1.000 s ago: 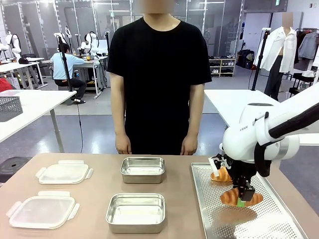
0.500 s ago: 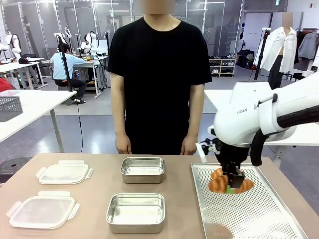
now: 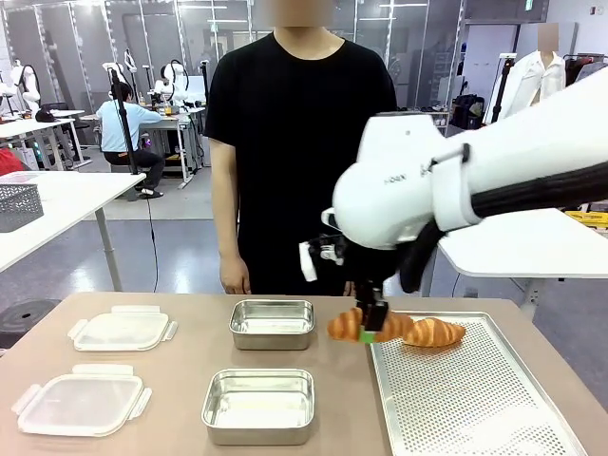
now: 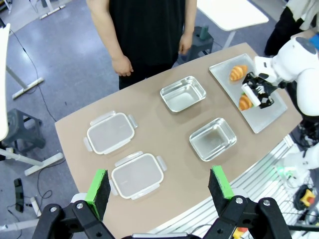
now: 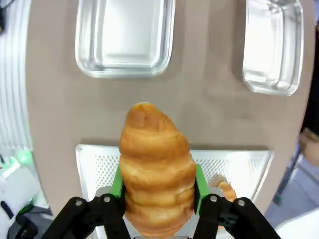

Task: Place the bread into the airtight container.
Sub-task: Pick up a Butter Roll and place it into an empty Airtight Container.

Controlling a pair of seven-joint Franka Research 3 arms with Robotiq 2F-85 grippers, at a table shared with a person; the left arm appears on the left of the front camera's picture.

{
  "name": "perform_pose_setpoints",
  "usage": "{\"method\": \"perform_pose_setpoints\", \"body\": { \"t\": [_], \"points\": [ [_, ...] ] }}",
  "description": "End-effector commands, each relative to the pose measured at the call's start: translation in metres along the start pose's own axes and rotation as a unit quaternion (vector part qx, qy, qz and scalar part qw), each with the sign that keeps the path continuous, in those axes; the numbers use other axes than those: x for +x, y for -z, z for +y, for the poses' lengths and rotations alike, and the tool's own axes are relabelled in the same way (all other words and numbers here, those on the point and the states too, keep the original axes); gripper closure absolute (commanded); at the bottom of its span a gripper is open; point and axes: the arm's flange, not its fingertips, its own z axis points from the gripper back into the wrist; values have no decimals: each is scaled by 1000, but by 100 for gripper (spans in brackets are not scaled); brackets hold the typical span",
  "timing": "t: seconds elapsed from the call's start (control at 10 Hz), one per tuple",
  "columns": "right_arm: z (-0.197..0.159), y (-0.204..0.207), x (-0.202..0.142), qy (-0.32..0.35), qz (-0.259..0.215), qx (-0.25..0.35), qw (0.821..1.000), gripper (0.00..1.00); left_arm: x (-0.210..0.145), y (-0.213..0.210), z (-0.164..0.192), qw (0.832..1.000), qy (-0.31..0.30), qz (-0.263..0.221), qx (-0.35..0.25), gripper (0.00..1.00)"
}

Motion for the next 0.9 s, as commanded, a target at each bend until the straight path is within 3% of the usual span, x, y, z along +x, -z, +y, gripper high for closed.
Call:
{"method": "perform_pose_setpoints", "body": {
  "t": [0.0,0.4,0.8],
  "points": [
    [-15,5,45,7,7,13,1000,39,0,-2,-1,1000,-2,-1,0,0],
    [-23,42,128,-13,26,35,999,39,0,-2,-1,1000,-2,-1,0,0],
    [-13,88,161,7,26,61,998,39,0,-2,-1,1000,-2,-1,0,0]
  ]
}}
